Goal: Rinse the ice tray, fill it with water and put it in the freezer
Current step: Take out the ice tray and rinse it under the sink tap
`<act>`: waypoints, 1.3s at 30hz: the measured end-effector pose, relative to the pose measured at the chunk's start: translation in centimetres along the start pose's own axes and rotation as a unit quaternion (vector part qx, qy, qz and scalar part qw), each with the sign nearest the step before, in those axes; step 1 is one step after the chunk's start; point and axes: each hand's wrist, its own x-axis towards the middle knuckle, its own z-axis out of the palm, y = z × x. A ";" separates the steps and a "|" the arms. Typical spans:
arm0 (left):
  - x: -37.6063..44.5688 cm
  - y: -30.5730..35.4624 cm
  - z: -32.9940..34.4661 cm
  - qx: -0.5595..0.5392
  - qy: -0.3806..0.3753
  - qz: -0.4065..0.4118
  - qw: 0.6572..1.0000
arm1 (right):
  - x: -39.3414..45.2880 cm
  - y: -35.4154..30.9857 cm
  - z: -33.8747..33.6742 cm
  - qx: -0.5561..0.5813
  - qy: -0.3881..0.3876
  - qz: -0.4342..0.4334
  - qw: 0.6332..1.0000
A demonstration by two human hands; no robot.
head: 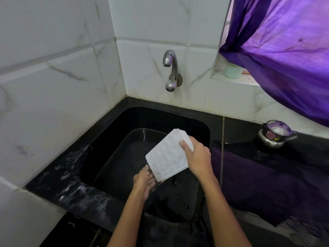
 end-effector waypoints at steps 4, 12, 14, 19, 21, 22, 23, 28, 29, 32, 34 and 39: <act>-0.4 -0.3 1.1 0.011 -0.022 -0.014 1.000 | -0.4 -1.0 0.3 -0.081 -0.034 -0.051 0.995; 0.2 0.0 1.9 0.030 -0.052 -0.003 0.998 | -0.8 -3.3 -0.6 -0.196 -0.014 -0.126 0.972; 0.5 0.3 2.1 0.031 -0.057 0.001 0.998 | -0.9 -4.0 -1.3 -0.203 0.005 -0.148 0.968; 1.3 1.4 2.7 0.038 -0.057 0.015 0.998 | -0.9 -5.0 -2.3 -0.191 0.158 -0.216 0.945; 1.6 1.7 3.0 0.042 -0.047 0.022 0.998 | -0.8 -4.6 -1.6 -0.163 0.247 -0.238 0.925; 1.7 1.7 3.1 0.044 -0.043 0.024 0.998 | -0.7 -4.3 -1.1 -0.145 0.274 -0.241 0.920; 1.9 1.7 3.2 0.046 -0.041 0.026 0.998 | -0.5 -3.8 -0.7 -0.130 0.283 -0.240 0.919; 1.9 1.1 3.6 0.061 -0.038 0.010 0.997 | -0.6 -0.6 1.7 -0.178 0.178 -0.195 0.948; 1.9 1.0 3.7 0.063 -0.039 0.009 0.997 | -0.8 0.0 1.9 -0.170 0.177 -0.178 0.953; 1.7 0.5 4.2 0.063 -0.035 0.002 0.997 | -0.9 0.7 2.1 -0.141 0.164 -0.158 0.963; 1.3 0.2 4.7 0.067 -0.031 0.001 0.997 | -0.7 1.0 1.8 -0.133 0.159 -0.158 0.966; -0.4 0.0 6.2 0.061 0.000 0.025 0.998 | -1.3 1.9 -0.3 -0.120 0.202 -0.184 0.954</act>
